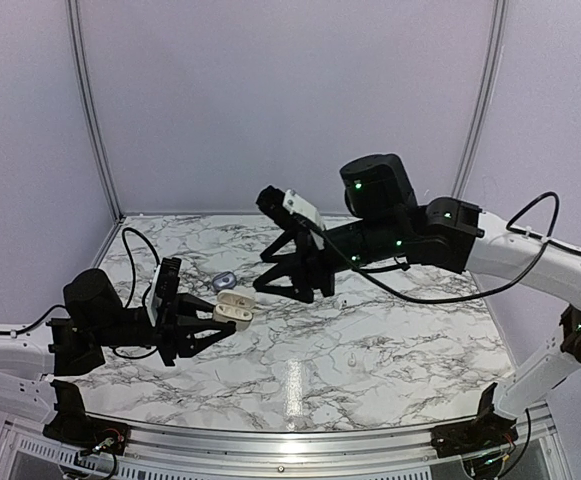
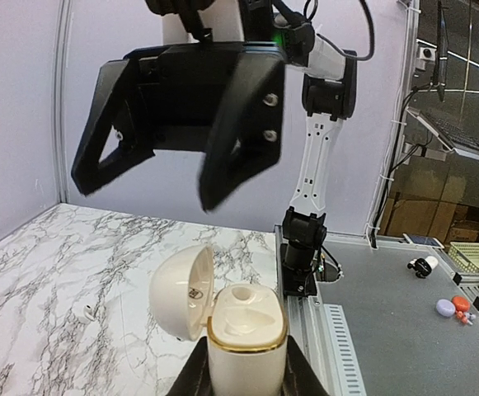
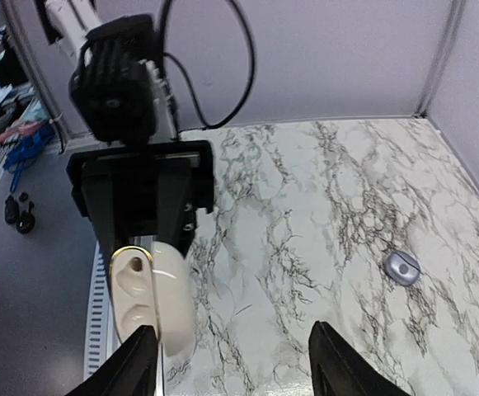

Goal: Insert the wireless bluetooth earbuds into the charging case
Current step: Pass from the right arm to the left, then pick up the left earbud from the center of the board.

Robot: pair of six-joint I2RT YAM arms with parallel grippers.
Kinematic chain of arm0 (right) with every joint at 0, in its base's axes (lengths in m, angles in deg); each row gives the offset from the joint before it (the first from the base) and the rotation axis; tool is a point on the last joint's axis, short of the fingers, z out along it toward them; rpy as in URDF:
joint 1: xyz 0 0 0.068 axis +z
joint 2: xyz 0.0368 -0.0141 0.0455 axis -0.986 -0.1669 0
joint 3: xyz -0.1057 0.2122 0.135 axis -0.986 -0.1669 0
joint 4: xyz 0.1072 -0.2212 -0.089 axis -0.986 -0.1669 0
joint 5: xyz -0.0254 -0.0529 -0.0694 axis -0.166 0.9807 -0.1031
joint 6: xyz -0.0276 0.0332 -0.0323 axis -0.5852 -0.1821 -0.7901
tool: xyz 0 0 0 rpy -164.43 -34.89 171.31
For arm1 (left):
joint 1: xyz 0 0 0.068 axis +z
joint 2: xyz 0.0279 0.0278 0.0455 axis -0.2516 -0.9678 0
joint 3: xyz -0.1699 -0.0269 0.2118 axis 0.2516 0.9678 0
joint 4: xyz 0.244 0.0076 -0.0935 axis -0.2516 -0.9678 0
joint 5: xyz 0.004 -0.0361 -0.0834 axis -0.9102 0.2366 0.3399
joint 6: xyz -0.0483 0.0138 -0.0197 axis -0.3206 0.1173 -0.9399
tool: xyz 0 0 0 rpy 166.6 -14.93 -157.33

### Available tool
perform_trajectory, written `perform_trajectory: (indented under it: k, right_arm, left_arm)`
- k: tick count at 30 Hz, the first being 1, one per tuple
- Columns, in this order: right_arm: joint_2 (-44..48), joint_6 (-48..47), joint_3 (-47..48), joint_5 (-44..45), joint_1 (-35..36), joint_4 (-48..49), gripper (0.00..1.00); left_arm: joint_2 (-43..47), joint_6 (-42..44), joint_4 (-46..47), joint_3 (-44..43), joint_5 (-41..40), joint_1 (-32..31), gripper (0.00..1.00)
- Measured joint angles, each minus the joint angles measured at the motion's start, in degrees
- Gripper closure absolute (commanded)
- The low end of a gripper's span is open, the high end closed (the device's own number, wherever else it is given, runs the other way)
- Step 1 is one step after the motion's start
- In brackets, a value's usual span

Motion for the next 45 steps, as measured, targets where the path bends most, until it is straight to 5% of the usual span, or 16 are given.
perform_trajectory:
  k: [7,11,21,34,45]
  right_arm:
    - [11.5,9.3,-14.2,2.7,-10.1,6.2,0.37]
    - [14.4,15.0,-22.7,7.2,-11.3,5.9,0.44]
    - [13.5,28.2,-41.1,17.4,-10.6,0.2,0.45]
    - [4.4,28.4,-38.4,22.6,-21.5,5.9,0.53]
    - [5.2,29.2,-41.0,19.1,-15.7,5.8,0.53]
  left_arm:
    - [0.7,-0.5,0.4,1.6,-1.9,0.0,0.97]
    - [0.7,-1.1,1.0,2.5,-2.5,0.0,0.97]
    - [0.2,-1.5,4.2,4.5,-2.8,0.0,0.97]
    - [-0.3,-1.5,5.2,4.8,-4.5,0.0,0.96]
    - [-0.1,-1.5,5.3,5.6,-5.3,0.0,0.97]
